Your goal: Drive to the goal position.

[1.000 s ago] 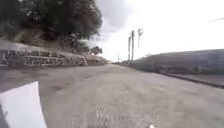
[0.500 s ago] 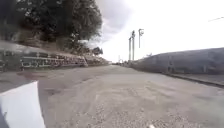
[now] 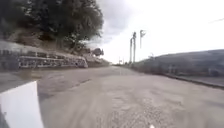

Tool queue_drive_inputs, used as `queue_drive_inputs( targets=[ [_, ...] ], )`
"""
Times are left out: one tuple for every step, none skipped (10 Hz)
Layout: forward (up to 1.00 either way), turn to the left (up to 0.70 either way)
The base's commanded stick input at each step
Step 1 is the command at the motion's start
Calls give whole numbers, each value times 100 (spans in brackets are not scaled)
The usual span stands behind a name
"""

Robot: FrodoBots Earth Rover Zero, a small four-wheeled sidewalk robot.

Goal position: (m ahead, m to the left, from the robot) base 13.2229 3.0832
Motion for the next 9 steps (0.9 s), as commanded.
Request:
queue_drive_inputs(
  targets=[
    [50, 0],
    [50, 0],
    [50, 0],
    [50, 0],
    [50, 0],
    [50, 0],
    [50, 0],
    [50, 0],
    [50, 0]
  ],
)
